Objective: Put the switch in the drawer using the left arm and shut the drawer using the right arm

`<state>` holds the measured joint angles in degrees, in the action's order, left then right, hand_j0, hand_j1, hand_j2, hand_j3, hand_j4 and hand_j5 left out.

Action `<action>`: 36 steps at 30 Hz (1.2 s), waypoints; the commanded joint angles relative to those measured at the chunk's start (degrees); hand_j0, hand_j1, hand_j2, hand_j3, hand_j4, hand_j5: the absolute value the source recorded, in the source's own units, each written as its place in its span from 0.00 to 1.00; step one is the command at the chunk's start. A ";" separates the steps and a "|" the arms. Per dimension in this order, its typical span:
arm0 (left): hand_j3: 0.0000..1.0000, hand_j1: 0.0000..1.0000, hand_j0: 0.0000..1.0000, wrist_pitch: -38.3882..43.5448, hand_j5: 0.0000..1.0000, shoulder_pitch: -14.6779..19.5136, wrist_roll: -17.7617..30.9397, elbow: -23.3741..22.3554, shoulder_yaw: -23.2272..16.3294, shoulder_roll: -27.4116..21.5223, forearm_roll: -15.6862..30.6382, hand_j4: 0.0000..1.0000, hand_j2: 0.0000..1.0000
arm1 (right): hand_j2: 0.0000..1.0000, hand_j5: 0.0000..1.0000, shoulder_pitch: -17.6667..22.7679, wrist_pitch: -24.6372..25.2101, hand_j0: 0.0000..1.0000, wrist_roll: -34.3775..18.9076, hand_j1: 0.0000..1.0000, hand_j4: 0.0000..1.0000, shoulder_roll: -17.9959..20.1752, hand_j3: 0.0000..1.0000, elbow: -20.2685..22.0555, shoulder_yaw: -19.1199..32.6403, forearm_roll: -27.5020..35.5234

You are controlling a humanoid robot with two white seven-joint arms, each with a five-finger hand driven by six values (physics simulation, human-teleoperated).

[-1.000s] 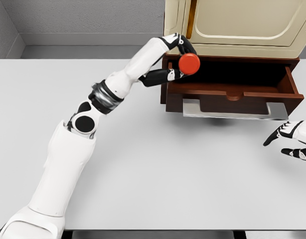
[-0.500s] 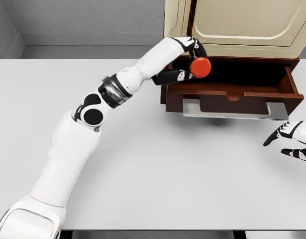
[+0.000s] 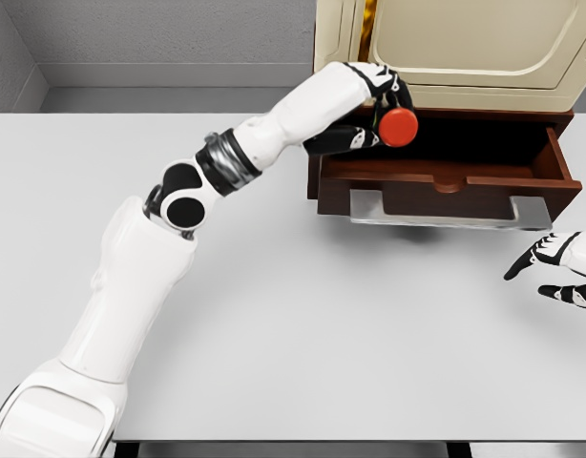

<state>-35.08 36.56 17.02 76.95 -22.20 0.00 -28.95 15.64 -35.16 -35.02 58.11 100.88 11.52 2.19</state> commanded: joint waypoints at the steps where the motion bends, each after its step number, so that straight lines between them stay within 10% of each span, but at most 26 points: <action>1: 0.33 0.33 0.33 0.08 0.33 0.00 -0.06 -0.04 0.14 0.00 -0.58 0.33 0.33 | 0.62 0.62 0.00 0.16 0.62 0.02 0.62 0.62 0.07 0.62 0.02 -0.01 0.36; 7: 0.58 0.58 0.58 0.08 0.58 0.00 -0.06 -0.13 0.67 0.00 -0.67 0.58 0.58 | 0.62 0.62 0.00 0.16 0.62 0.02 0.62 0.62 0.07 0.62 0.02 -0.01 0.45; 36: 0.72 0.72 0.72 0.08 0.72 -0.09 -0.06 -0.13 0.14 0.00 -0.67 0.72 0.72 | 0.62 0.62 0.00 0.16 0.62 0.02 0.62 0.62 0.07 0.62 0.02 -0.53 0.36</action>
<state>-35.08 36.47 17.00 76.79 -22.06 0.00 -30.03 15.64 -35.16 -35.02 58.11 100.88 11.01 2.18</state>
